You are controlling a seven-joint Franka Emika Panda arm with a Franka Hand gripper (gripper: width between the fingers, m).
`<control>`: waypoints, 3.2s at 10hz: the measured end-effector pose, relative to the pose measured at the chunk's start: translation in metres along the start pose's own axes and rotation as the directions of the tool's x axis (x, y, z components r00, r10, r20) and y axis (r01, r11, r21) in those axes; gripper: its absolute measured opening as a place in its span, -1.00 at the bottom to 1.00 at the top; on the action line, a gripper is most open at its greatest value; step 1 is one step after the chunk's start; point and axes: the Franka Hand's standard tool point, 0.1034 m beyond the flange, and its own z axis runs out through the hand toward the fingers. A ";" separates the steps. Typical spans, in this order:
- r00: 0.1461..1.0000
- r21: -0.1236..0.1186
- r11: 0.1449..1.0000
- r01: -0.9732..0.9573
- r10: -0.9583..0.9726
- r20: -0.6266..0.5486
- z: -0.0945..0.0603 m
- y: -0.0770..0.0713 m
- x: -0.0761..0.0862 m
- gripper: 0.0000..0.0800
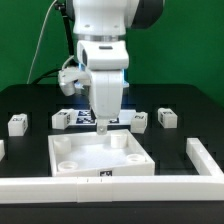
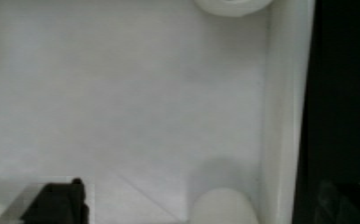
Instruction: Assemble one leg
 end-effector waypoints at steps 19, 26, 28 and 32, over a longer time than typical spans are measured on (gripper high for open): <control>0.994 0.023 0.994 -0.108 0.109 -0.016 0.030 -0.013 0.006 -0.86; 0.981 0.032 0.982 -0.187 0.188 -0.036 0.027 0.008 0.079 -0.85; 0.980 0.032 0.980 -0.195 0.196 -0.040 0.027 0.008 0.083 -0.85; 0.982 0.035 0.982 -0.183 0.185 -0.046 0.027 0.011 0.093 -0.85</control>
Offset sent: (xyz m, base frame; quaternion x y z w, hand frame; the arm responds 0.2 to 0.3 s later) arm -0.0005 0.0055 -0.0140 -0.0052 0.0177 0.0114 0.9998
